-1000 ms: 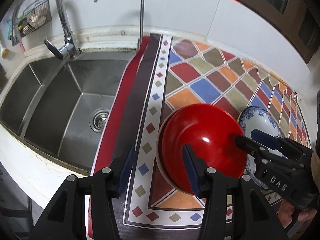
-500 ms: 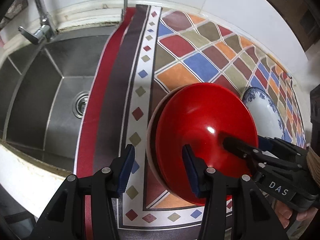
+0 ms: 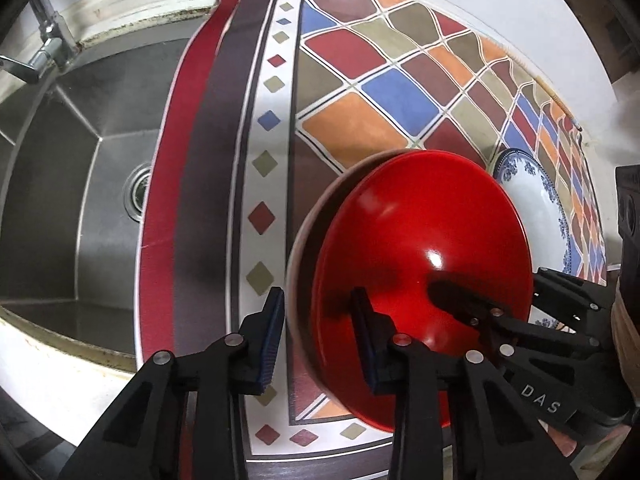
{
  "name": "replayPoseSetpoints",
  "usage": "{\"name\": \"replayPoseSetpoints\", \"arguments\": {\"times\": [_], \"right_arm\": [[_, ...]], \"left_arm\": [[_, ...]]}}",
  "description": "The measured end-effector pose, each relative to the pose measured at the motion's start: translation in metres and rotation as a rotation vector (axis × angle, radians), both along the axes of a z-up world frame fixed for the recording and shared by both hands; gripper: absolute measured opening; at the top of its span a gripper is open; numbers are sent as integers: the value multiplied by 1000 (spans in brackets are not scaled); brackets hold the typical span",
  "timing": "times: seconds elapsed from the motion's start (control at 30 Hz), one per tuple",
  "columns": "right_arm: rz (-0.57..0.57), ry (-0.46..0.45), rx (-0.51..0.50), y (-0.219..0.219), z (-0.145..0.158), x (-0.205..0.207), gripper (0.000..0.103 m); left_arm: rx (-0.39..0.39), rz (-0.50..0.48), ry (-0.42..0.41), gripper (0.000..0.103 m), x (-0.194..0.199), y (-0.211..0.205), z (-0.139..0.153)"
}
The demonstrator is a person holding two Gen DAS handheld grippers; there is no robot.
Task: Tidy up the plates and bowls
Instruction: 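Close both grippers on the nested bowls' rim and lift them, then carry the nested bowls with both grippers over the blue-floral plate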
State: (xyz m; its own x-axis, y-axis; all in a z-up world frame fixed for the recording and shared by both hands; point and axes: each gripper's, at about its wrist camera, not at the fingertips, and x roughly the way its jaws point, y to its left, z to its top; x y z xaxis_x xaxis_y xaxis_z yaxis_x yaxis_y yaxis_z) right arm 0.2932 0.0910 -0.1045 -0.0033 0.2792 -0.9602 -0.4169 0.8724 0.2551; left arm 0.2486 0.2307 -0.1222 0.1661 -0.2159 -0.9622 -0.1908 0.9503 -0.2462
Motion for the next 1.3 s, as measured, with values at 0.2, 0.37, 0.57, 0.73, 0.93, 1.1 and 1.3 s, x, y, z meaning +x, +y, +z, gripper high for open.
{"name": "replayPoseSetpoints", "arguments": {"times": [0.2,0.37,0.57,0.73,0.93,1.1,1.3], "right_arm": [[-4,0,0,1,0,-2,33],[-60,9,11,-3,1,0,29],[-79,-10,27,-4,9,2,27],[-77,-7,35,-2,9,3,27],[-73,-23,38,0,6,4,27],[-60,-68,44,2,7,1,27],[-47,-125,53,4,8,-3,28]], "left_arm": [[34,1,4,32,1,-6,3],[55,1,-2,31,-2,-8,9],[75,8,-21,31,-2,-5,18],[75,7,-21,31,-2,-4,14],[64,33,-51,31,-6,-3,13],[58,89,-91,31,-12,-1,12],[41,150,-136,31,-16,1,11]]}}
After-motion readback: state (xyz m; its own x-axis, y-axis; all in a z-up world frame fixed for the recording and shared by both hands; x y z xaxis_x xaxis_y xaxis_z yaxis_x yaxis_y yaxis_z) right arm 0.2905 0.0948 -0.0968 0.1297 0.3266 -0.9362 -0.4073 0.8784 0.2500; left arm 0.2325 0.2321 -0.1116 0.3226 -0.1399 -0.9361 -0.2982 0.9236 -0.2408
